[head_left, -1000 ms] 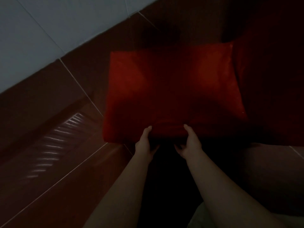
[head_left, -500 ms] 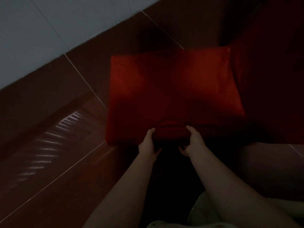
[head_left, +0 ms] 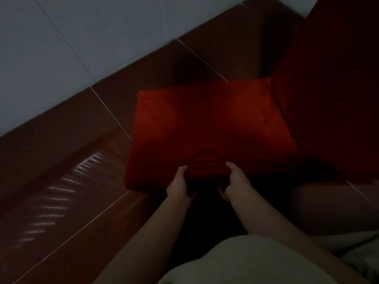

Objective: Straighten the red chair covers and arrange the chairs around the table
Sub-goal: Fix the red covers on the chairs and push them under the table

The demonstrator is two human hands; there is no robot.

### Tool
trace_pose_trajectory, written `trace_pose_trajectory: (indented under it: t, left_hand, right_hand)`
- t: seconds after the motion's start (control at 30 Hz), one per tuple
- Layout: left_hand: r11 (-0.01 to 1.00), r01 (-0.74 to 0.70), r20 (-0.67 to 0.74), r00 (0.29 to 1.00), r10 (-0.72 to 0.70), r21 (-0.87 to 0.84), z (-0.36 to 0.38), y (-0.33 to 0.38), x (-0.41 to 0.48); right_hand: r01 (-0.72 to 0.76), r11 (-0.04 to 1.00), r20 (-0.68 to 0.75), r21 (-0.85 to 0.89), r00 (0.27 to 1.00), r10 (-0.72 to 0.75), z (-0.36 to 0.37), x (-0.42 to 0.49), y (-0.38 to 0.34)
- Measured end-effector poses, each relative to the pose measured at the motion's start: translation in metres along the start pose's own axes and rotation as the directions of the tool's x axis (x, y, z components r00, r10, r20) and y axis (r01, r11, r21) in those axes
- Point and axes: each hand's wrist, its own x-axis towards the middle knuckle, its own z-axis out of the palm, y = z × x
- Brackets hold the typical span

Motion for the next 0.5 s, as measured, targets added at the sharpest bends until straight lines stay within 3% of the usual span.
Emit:
trace_pose_trajectory:
  t: [0.5]
  left_hand:
    - [0.996, -0.093, 0.040, 0.995, 0.093, 0.012, 0.028, 0.039, -0.070]
  right_hand:
    - [0.049, 0.994, 0.072, -0.094, 0.996, -0.043, 0.013, -0.074, -0.048]
